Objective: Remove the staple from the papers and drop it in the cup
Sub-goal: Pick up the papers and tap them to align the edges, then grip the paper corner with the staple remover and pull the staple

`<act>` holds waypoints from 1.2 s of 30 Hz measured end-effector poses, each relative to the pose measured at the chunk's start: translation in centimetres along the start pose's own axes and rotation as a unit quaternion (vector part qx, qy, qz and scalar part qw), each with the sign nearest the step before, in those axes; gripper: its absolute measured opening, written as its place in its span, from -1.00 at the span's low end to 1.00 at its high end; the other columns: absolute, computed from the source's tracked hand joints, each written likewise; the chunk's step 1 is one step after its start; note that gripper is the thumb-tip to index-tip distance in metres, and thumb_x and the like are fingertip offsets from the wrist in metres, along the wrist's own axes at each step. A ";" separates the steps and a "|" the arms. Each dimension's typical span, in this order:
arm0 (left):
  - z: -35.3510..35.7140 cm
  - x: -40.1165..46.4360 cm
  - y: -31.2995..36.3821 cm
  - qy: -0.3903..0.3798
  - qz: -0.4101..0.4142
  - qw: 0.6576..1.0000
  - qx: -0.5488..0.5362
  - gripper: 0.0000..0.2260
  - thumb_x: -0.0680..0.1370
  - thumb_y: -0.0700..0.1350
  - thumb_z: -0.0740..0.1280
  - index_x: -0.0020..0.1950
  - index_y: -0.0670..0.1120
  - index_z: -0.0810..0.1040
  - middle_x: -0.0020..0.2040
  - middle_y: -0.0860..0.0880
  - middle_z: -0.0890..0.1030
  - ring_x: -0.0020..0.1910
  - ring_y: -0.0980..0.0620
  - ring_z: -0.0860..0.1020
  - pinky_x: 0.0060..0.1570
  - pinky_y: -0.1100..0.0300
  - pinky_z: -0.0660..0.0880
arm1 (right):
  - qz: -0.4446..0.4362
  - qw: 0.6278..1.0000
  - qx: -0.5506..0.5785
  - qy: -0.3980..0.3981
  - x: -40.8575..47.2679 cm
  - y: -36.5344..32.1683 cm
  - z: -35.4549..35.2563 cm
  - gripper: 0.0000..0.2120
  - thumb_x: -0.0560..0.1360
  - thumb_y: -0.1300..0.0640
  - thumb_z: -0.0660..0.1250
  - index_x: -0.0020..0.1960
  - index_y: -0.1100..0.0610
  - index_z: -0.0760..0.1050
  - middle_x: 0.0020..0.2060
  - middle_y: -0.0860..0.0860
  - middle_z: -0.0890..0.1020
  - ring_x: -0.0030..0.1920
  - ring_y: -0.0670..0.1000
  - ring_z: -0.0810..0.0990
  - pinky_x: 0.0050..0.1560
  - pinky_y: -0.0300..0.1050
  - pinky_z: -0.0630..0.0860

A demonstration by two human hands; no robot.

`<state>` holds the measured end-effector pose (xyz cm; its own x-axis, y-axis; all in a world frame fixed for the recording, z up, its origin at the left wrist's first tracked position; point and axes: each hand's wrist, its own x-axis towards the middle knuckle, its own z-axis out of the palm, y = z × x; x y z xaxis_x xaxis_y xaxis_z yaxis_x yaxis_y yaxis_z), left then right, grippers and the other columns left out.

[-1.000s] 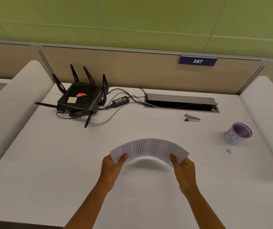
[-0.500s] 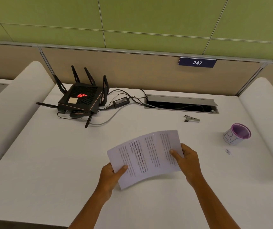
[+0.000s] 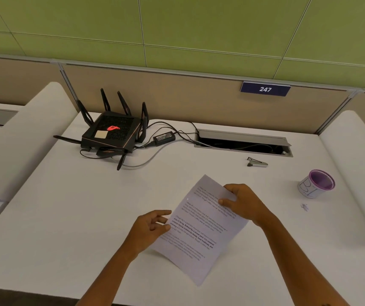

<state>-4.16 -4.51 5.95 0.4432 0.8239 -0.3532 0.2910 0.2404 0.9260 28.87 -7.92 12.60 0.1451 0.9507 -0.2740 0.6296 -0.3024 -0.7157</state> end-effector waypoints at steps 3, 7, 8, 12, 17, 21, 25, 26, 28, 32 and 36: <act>1.4 0.8 1.5 -0.014 0.006 1.000 0.014 -0.76 0.61 -0.10 0.46 0.25 0.15 0.63 0.00 0.08 0.75 0.01 0.09 0.74 -0.05 0.19 0.70 | -0.030 0.998 -0.050 -0.030 0.5 -0.6 0.1 -0.95 0.57 0.11 0.45 0.03 0.01 0.64 -0.07 -0.09 0.69 -0.16 -0.12 0.67 -0.24 -0.32 0.56; 3.4 2.2 3.1 -0.005 0.016 1.000 -0.019 -0.84 0.65 -0.05 0.41 0.22 0.05 0.67 0.06 0.06 0.76 0.01 0.02 0.75 0.00 0.12 0.71 | -0.070 0.992 -0.093 -0.055 1.2 -0.9 0.4 -0.87 0.57 0.09 0.45 0.10 0.06 0.67 -0.03 -0.04 0.70 -0.11 -0.10 0.66 -0.02 -0.09 0.68; 3.8 2.5 3.4 -0.002 0.016 0.999 -0.028 -0.84 0.65 -0.04 0.40 0.22 0.03 0.67 0.07 0.06 0.77 0.00 0.01 0.76 0.00 0.10 0.72 | -0.078 0.990 -0.101 -0.061 1.4 -0.9 0.5 -0.86 0.57 0.09 0.45 0.12 0.07 0.67 -0.02 -0.04 0.70 -0.10 -0.09 0.66 0.01 -0.04 0.68; 5.2 3.6 4.5 0.016 0.005 0.998 -0.061 -0.83 0.67 0.02 0.37 0.20 0.02 0.67 0.05 0.02 0.78 -0.03 -0.06 0.76 0.00 0.01 0.72 | -0.088 0.986 -0.119 -0.075 1.7 -1.0 0.8 -0.82 0.56 0.09 0.44 0.15 0.08 0.66 -0.01 -0.04 0.69 -0.05 0.00 0.66 0.03 0.01 0.67; 6.3 4.3 4.6 0.045 -0.003 0.996 -0.083 -0.84 0.67 0.03 0.36 0.17 0.02 0.68 0.00 0.00 0.78 -0.06 -0.09 0.76 -0.02 -0.03 0.74 | -0.081 0.986 -0.123 -0.072 2.3 -0.3 0.7 -0.80 0.56 0.08 0.44 0.17 0.09 0.65 0.03 0.00 0.69 0.00 0.03 0.65 0.08 0.08 0.65; 7.2 4.9 4.3 0.062 -0.008 0.994 -0.091 -0.83 0.67 0.05 0.35 0.18 0.04 0.67 0.00 0.02 0.78 -0.07 -0.09 0.76 -0.04 -0.03 0.74 | -0.071 0.986 -0.128 -0.076 2.8 0.5 0.6 -0.78 0.55 0.04 0.42 0.17 0.05 0.64 0.05 -0.01 0.68 0.03 0.03 0.63 0.10 0.09 0.64; 8.0 5.9 4.1 0.081 -0.014 0.993 -0.083 -0.85 0.66 0.06 0.36 0.16 0.06 0.66 -0.03 0.05 0.78 -0.12 -0.05 0.76 -0.11 0.04 0.74 | -0.062 0.988 -0.120 -0.074 3.6 1.3 0.6 -0.78 0.56 0.05 0.42 0.18 0.07 0.65 0.04 -0.01 0.69 0.00 0.02 0.65 0.05 0.04 0.66; 8.1 6.3 4.1 0.082 -0.015 0.993 -0.080 -0.85 0.66 0.07 0.36 0.15 0.07 0.66 -0.04 0.05 0.78 -0.12 -0.05 0.76 -0.13 0.06 0.73 | -0.056 0.989 -0.117 -0.076 3.8 1.7 0.5 -0.78 0.56 0.04 0.42 0.18 0.07 0.65 0.04 -0.01 0.69 -0.02 0.02 0.66 0.04 0.03 0.67; 8.3 6.8 3.9 0.086 -0.016 0.993 -0.073 -0.86 0.66 0.06 0.36 0.14 0.07 0.66 -0.05 0.06 0.77 -0.13 -0.04 0.76 -0.16 0.10 0.73 | -0.043 0.990 -0.111 -0.079 4.4 2.6 0.5 -0.79 0.58 0.00 0.41 0.16 0.06 0.65 0.01 -0.03 0.70 -0.05 0.01 0.67 0.01 0.00 0.68; 8.3 8.4 3.1 0.096 -0.024 0.994 -0.055 -0.87 0.67 0.06 0.35 0.12 0.08 0.66 -0.07 0.06 0.77 -0.15 0.01 0.75 -0.19 0.14 0.72 | 0.013 0.999 -0.034 -0.016 5.9 5.7 -0.2 -0.74 0.53 -0.14 0.46 0.11 -0.01 0.66 -0.05 -0.11 0.71 -0.06 -0.11 0.67 -0.01 -0.14 0.64; 8.3 10.0 1.9 0.104 -0.034 0.993 -0.049 -0.89 0.68 0.01 0.34 0.09 0.10 0.68 -0.08 0.11 0.77 -0.13 0.02 0.75 -0.16 0.12 0.72 | 0.065 0.989 0.001 0.134 8.2 10.2 -2.0 -0.79 0.51 0.00 0.52 0.11 0.02 0.66 -0.11 -0.12 0.72 -0.07 -0.11 0.68 0.03 -0.12 0.64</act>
<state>7.88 -0.08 3.10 0.2381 0.8893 -0.3904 0.2270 0.3399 0.9126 38.07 -3.08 4.34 0.4229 0.8874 -0.1836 0.5913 -0.4238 -0.6861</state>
